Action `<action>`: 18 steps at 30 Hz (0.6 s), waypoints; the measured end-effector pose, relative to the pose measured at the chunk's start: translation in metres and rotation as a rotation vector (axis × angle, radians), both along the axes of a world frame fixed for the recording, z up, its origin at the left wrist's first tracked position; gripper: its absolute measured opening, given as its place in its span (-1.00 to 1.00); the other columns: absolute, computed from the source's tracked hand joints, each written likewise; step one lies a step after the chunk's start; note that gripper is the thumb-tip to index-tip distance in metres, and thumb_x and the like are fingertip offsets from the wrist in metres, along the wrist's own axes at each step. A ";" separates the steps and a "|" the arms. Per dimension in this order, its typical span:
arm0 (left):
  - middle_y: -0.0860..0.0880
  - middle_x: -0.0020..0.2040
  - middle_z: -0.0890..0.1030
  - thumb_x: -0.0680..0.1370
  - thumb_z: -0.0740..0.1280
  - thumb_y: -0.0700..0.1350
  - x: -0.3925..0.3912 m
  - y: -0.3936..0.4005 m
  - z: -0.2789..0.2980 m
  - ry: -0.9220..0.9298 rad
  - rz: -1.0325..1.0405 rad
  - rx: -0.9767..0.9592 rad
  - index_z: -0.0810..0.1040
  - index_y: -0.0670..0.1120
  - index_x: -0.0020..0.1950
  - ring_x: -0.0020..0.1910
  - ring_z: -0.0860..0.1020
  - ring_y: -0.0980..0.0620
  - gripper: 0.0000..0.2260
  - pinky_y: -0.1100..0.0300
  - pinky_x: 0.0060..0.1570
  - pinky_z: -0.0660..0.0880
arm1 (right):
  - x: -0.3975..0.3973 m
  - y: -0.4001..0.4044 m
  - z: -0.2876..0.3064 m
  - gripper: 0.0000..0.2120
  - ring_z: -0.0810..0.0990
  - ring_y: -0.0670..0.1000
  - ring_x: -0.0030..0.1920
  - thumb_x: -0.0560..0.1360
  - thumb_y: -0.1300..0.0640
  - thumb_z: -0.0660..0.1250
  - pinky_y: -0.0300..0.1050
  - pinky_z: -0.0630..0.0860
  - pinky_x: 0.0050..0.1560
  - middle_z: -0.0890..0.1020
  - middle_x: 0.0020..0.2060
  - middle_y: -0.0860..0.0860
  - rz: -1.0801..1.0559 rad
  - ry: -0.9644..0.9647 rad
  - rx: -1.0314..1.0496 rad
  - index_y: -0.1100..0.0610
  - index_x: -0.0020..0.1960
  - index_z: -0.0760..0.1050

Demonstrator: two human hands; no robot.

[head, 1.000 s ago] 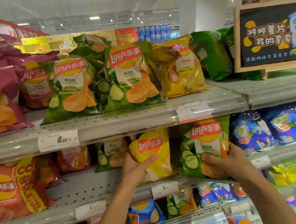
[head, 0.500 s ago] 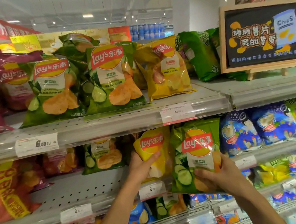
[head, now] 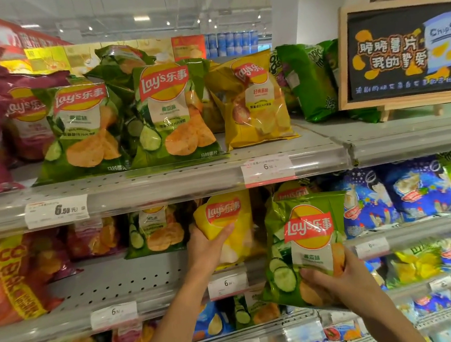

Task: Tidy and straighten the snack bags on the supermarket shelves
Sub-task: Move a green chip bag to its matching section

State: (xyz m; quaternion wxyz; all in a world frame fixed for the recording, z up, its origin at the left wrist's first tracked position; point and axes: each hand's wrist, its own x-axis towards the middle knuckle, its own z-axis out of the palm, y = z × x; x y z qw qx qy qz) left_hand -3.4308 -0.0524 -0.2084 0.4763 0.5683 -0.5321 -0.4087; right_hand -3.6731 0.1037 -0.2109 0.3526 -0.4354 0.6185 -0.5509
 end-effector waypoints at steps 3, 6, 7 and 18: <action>-0.02 0.14 0.61 0.34 0.57 0.19 0.002 -0.002 0.000 -0.030 -0.010 0.030 0.39 -0.05 0.35 0.09 0.58 -0.03 -0.31 0.02 0.10 0.55 | -0.009 0.007 0.000 -0.48 0.73 -0.06 -0.10 0.27 0.22 0.67 -0.19 0.62 -0.16 0.75 -0.14 -0.09 -0.022 -0.028 0.010 0.04 0.15 0.54; -0.03 0.14 0.62 0.35 0.57 0.18 -0.010 0.000 0.000 -0.029 -0.081 0.079 0.41 -0.03 0.33 0.13 0.59 -0.08 -0.34 -0.14 0.14 0.57 | -0.008 0.010 0.001 -0.51 0.72 -0.13 -0.17 0.30 0.23 0.65 -0.34 0.59 -0.29 0.75 -0.16 -0.15 -0.006 -0.037 0.004 0.03 0.14 0.54; -0.04 0.14 0.62 0.36 0.56 0.18 -0.015 0.002 0.001 -0.031 -0.098 0.077 0.42 -0.03 0.33 0.13 0.59 -0.07 -0.34 -0.14 0.15 0.57 | -0.007 0.010 0.002 -0.52 0.71 -0.18 -0.19 0.30 0.23 0.65 -0.37 0.57 -0.32 0.74 -0.18 -0.20 0.001 -0.034 -0.002 0.02 0.12 0.53; 0.00 0.07 0.63 0.53 0.37 0.22 -0.002 0.019 0.001 -0.351 -0.189 0.014 0.48 -0.01 0.23 0.09 0.61 -0.06 -0.59 -0.06 0.13 0.55 | 0.021 -0.003 0.007 -0.48 0.70 -0.21 -0.16 0.25 0.26 0.66 -0.38 0.57 -0.26 0.74 -0.16 -0.19 0.071 -0.023 -0.045 0.07 0.13 0.54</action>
